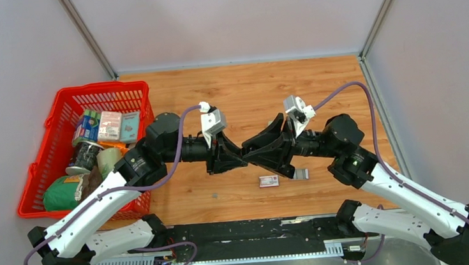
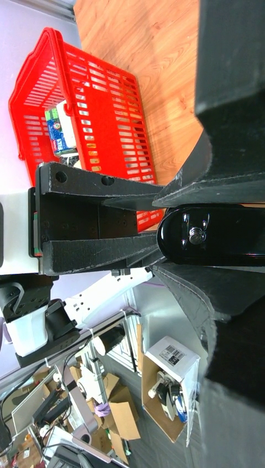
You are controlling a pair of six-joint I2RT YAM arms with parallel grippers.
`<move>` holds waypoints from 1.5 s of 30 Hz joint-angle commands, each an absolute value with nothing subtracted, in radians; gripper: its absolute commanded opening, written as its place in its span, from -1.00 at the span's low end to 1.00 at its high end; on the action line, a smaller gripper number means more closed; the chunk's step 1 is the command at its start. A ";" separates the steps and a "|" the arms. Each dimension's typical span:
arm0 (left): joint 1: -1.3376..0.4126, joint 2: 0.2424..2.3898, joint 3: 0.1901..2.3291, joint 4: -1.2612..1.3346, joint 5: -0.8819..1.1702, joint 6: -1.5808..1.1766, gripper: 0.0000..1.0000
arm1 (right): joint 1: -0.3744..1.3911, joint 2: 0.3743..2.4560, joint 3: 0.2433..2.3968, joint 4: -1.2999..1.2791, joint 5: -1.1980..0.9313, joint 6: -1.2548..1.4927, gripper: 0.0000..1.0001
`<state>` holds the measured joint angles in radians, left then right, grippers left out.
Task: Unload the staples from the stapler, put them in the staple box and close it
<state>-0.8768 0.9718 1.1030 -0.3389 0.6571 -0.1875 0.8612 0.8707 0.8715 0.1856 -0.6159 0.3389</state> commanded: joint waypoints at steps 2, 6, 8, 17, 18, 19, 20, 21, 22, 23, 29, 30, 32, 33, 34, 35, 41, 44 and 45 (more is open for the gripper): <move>-0.899 0.951 1.147 -0.169 0.712 -0.184 -1.00 | 0.861 0.940 0.834 0.112 -0.517 0.293 -1.00; -0.899 0.951 1.157 -0.198 0.696 -0.164 -1.00 | 0.859 0.956 0.836 0.110 -0.496 0.287 -1.00; -0.899 0.945 1.161 -0.212 0.684 -0.155 -1.00 | 0.859 0.960 0.841 0.109 -0.483 0.282 -1.00; -0.899 0.893 1.167 -0.304 0.527 -0.111 -1.00 | 0.842 1.003 0.870 0.078 -0.422 0.264 -1.00; -0.899 0.884 1.167 -0.320 0.505 -0.107 -1.00 | 0.839 1.011 0.870 0.084 -0.420 0.267 -1.00; -0.899 0.881 1.167 -0.334 0.456 -0.109 -1.00 | 0.835 1.022 0.868 0.095 -0.419 0.271 -1.00; -0.899 0.876 1.170 -0.340 0.434 -0.107 -1.00 | 0.833 1.032 0.868 0.104 -0.419 0.278 -1.00; -0.899 0.874 1.172 -0.356 0.405 -0.106 -1.00 | 0.828 1.046 0.870 0.112 -0.419 0.284 -1.00; -0.899 0.873 1.173 -0.362 0.390 -0.107 -1.00 | 0.825 1.060 0.873 0.117 -0.419 0.287 -1.00; -0.899 0.873 1.173 -0.370 0.370 -0.107 -1.00 | 0.824 1.077 0.873 0.126 -0.416 0.290 -1.00; -0.899 0.856 1.169 -0.399 0.282 -0.107 -1.00 | 0.804 1.170 0.876 0.208 -0.405 0.328 -1.00; -0.899 0.856 1.169 -0.405 0.269 -0.106 -1.00 | 0.801 1.189 0.876 0.222 -0.397 0.333 -1.00; -0.899 0.851 1.167 -0.414 0.255 -0.106 -1.00 | 0.798 1.227 0.882 0.247 -0.390 0.342 -1.00; -0.899 0.853 1.166 -0.417 0.250 -0.106 -1.00 | 0.793 1.247 0.890 0.258 -0.390 0.348 -1.00; -0.899 0.851 1.166 -0.425 0.236 -0.104 -1.00 | 0.793 1.277 0.896 0.265 -0.387 0.351 -1.00; -0.899 0.847 1.164 -0.428 0.230 -0.104 -1.00 | 0.789 1.298 0.903 0.270 -0.385 0.354 -1.00; -0.899 0.841 1.161 -0.463 0.184 -0.104 -1.00 | 0.782 1.344 0.930 0.256 -0.342 0.344 -1.00; -0.899 0.851 1.154 -0.475 0.152 -0.113 -1.00 | 0.782 1.362 0.951 0.197 -0.293 0.341 -0.90; -0.899 0.856 1.154 -0.480 0.138 -0.115 -0.99 | 0.782 1.371 0.957 0.180 -0.273 0.342 -0.75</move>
